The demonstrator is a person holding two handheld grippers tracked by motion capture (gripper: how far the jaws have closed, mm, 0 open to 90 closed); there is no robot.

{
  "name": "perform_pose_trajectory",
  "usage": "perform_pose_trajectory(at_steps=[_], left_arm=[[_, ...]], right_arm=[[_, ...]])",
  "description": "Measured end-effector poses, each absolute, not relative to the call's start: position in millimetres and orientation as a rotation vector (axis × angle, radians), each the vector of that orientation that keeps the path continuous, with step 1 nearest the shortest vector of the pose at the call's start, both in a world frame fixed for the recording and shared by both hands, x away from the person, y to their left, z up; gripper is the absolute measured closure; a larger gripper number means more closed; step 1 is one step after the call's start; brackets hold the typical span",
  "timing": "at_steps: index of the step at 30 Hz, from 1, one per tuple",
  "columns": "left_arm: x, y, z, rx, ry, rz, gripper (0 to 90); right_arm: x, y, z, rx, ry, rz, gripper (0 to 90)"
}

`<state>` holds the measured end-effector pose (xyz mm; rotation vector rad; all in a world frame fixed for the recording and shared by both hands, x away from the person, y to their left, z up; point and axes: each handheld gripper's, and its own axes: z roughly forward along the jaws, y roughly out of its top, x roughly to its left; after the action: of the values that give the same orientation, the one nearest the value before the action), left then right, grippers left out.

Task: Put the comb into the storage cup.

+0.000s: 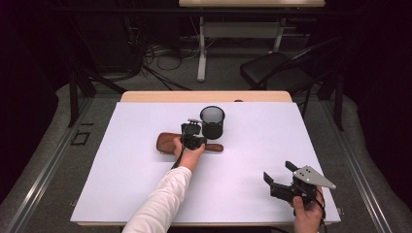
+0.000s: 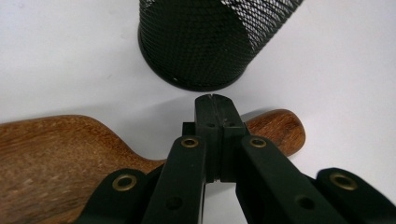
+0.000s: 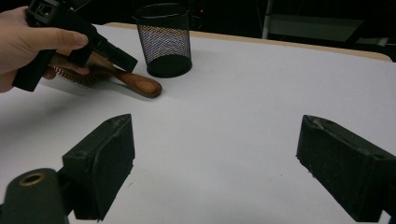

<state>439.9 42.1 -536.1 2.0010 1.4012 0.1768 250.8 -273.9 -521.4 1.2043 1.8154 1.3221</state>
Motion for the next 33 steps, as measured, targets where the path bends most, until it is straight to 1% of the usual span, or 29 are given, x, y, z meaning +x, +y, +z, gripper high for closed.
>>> perform_pose_trajectory(at_steps=[11,33], left_arm=[[429.3,44.1,-536.7,2.031,1.375,0.162,90.0],[398.7,68.4,-534.5,2.097,1.273,0.111,90.0]], right_arm=[[250.6,-274.0,-521.5,1.208,1.817,1.325,11.1],[251.0,-273.0,-522.7,1.213,1.829,1.317,11.1]])
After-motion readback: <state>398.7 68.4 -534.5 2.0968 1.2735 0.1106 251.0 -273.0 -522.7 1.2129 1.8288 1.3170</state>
